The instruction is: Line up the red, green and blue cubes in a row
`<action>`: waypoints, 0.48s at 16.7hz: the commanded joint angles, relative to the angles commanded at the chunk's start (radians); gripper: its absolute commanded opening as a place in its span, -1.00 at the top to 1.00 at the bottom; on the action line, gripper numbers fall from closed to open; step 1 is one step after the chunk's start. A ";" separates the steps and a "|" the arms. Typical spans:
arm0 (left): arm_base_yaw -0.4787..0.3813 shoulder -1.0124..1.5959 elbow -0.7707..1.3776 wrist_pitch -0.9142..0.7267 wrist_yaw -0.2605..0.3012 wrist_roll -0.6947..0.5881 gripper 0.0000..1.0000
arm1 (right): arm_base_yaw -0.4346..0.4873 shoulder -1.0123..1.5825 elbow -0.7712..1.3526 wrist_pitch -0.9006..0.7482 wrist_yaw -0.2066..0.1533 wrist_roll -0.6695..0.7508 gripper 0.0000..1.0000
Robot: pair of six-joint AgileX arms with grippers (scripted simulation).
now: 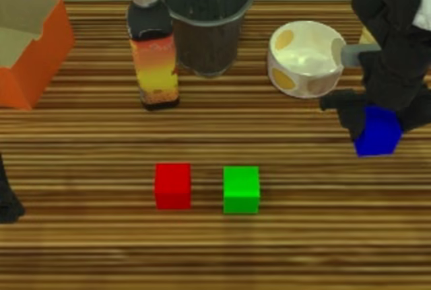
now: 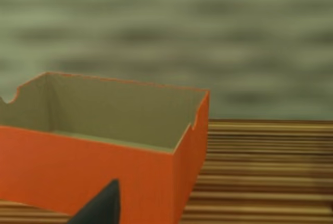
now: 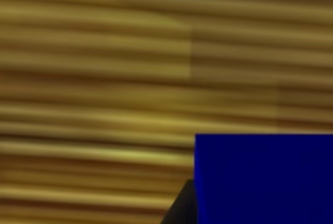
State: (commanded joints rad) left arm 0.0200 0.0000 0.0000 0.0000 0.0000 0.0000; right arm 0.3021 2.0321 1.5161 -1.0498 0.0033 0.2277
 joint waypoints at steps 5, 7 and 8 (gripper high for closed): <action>0.000 0.000 0.000 0.000 0.000 0.000 -1.00 | 0.224 -0.016 0.020 -0.031 0.008 0.293 1.00; 0.000 0.000 0.000 0.000 0.000 0.000 -1.00 | 0.276 -0.025 0.023 -0.035 0.010 0.349 1.00; 0.000 0.000 0.000 0.000 0.000 0.000 -1.00 | 0.288 -0.028 0.023 -0.035 0.011 0.361 1.00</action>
State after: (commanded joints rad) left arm 0.0200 0.0000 0.0000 0.0000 0.0000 0.0000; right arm 0.5905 2.0045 1.5395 -1.0851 0.0139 0.5891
